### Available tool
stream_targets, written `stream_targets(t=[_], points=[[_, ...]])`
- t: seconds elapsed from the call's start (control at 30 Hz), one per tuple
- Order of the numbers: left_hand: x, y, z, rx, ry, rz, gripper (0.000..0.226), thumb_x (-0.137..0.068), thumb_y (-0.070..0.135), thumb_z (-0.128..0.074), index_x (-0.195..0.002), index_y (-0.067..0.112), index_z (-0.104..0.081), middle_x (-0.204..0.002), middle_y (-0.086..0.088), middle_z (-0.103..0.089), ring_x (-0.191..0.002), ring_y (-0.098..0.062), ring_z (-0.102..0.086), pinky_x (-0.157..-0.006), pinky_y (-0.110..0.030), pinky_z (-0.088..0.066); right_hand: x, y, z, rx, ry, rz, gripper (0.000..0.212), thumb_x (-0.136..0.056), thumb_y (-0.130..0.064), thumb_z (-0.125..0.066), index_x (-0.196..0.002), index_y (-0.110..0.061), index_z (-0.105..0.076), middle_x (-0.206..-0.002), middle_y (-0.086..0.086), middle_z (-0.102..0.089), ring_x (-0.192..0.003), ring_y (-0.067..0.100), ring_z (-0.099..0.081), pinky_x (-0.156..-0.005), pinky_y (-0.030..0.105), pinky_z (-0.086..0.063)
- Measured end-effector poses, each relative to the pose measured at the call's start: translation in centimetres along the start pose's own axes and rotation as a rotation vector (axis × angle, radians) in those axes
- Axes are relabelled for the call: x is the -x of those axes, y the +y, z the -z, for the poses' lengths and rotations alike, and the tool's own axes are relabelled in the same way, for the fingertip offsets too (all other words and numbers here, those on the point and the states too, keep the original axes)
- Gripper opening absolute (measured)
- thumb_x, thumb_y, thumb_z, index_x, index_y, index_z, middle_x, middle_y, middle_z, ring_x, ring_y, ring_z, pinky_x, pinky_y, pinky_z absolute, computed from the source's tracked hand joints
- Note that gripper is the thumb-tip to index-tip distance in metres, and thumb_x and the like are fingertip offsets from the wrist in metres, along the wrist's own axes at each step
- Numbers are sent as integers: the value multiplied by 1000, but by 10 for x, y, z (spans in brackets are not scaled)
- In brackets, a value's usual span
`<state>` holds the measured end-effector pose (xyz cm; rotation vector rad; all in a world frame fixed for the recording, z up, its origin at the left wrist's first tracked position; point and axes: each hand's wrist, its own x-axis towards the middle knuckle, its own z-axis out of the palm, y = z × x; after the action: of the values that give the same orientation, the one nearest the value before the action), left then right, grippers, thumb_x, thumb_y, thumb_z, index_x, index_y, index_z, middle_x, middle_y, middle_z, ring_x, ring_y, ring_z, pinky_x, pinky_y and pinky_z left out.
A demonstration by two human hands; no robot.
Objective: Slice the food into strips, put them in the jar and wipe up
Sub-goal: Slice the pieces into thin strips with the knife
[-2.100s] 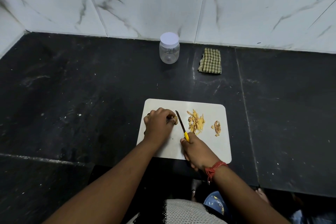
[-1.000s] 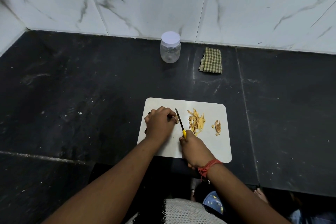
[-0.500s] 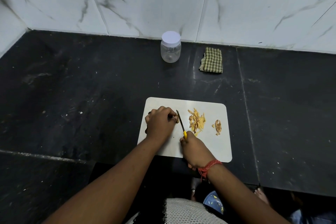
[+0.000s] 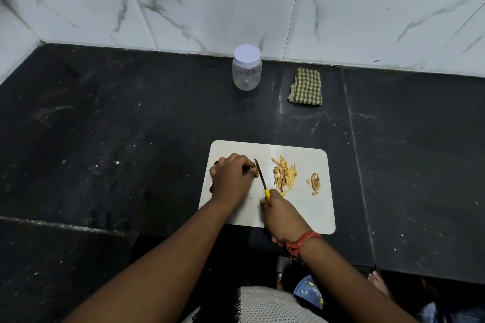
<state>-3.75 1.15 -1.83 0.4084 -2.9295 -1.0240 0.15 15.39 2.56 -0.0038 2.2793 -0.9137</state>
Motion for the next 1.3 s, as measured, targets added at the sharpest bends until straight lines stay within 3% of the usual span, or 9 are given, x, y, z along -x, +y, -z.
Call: stream_targets(t=[0.37, 0.73, 0.93, 1.23, 1.3], points=[[2, -1, 0, -9, -1, -22, 8, -93, 31, -63, -96, 31, -70, -108, 13, -66, -110, -19, -50, -94, -38, -28, 0, -2, -1, 26, 3, 0, 18, -104, -25, -30, -102, -8, -38, -74, 14, -51, -44, 22, -45, -28, 15, -26], [3, -2, -2, -25, 4, -36, 5, -93, 35, -61, -91, 35, -66, -105, 15, -65, -108, -17, -50, -94, -39, -30, 1, -1, 3, 2, 25, 6, 17, -104, -27, -31, -103, -11, -37, -73, 15, -54, -41, 24, -49, -31, 20, -32], [5, -7, -2, -13, 17, -98, 17, -92, 31, -64, -108, 33, -68, -113, 14, -65, -112, -15, -50, -97, -39, -29, 1, -1, 2, -4, 9, 0, 15, -103, -25, -32, -101, -11, -37, -74, 15, -53, -40, 24, -48, -32, 19, -32], [5, -4, -5, -41, 39, -87, 9, -91, 28, -65, -97, 31, -70, -107, 14, -64, -105, -16, -51, -91, -38, -28, -1, 0, 1, 29, -24, 5, 14, -103, -21, -31, -104, -8, -37, -72, 13, -51, -43, 21, -47, -30, 17, -29], [5, -5, -5, -45, 39, -91, 9, -90, 27, -65, -96, 31, -71, -107, 14, -64, -105, -16, -51, -90, -37, -27, -4, 0, 0, 63, -35, 8, 12, -103, -20, -31, -103, -9, -35, -79, 12, -52, -49, 16, -45, -39, 19, -37]])
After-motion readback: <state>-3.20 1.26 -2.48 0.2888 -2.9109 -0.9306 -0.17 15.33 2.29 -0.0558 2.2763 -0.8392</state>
